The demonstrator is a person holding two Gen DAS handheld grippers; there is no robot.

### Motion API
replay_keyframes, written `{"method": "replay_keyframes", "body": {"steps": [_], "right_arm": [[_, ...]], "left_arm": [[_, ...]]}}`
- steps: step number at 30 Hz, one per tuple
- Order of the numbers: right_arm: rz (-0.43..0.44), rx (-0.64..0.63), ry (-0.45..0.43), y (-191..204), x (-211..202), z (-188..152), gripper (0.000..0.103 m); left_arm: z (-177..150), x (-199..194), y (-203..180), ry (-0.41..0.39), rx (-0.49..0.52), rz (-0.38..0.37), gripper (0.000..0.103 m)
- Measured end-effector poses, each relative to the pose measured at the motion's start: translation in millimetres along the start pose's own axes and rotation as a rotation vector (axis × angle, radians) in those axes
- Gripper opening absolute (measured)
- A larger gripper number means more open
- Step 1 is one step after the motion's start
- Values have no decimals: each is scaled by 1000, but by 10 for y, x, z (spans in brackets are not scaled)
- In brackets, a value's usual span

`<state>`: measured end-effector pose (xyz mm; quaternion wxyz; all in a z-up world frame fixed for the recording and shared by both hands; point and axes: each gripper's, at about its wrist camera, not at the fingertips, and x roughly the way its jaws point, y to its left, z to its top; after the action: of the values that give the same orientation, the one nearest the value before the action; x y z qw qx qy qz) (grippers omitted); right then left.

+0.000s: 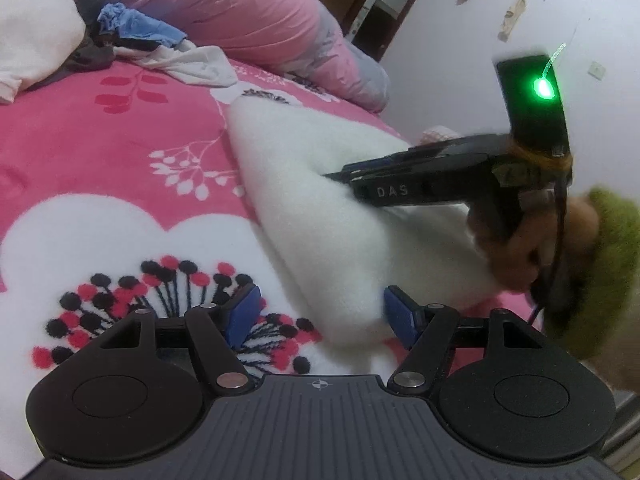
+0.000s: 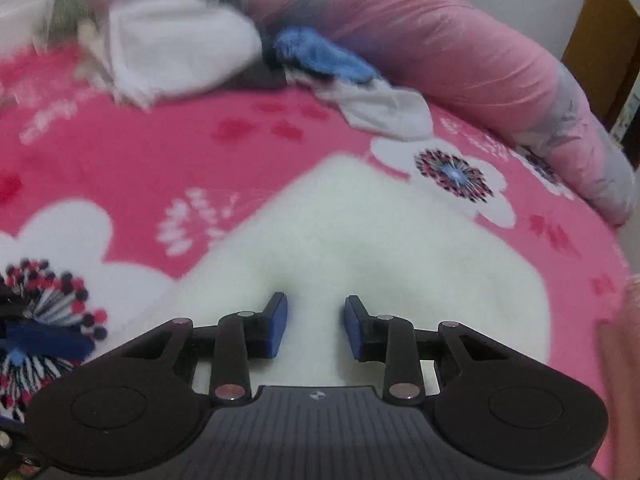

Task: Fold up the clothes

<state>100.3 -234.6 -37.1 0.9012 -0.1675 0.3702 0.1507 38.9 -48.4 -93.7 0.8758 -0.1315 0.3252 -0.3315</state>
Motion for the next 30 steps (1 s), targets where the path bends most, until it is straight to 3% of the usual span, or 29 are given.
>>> {"method": "replay_keyframes", "body": {"steps": [2, 5, 7, 10, 11, 14, 19, 24, 30], "right_arm": [[-1, 62, 43, -47, -91, 186, 32], [-39, 33, -33, 32, -254, 425, 32], [-17, 60, -72, 11, -212, 496, 32], [-28, 38, 22, -25, 316, 211, 31], [-32, 28, -11, -39, 356, 104, 31], [-18, 105, 32, -124, 204, 334, 31], [-2, 155, -126, -150, 36, 639, 31], [23, 173, 15, -290, 655, 365, 31], [8, 200, -91, -345, 372, 786, 31]], "left_arm": [[-13, -8, -11, -3, 12, 0, 70], [-35, -8, -29, -7, 29, 7, 70], [-34, -10, -28, -6, 27, 8, 70], [-36, -5, -20, -6, 20, 9, 70], [-37, -2, -16, -6, 17, 9, 70], [-53, -17, -28, -7, 32, 8, 70], [-81, -25, -42, -13, 42, 11, 70], [-75, -23, -33, -14, 35, 6, 70], [-80, -19, -22, -5, 52, -1, 70]]}}
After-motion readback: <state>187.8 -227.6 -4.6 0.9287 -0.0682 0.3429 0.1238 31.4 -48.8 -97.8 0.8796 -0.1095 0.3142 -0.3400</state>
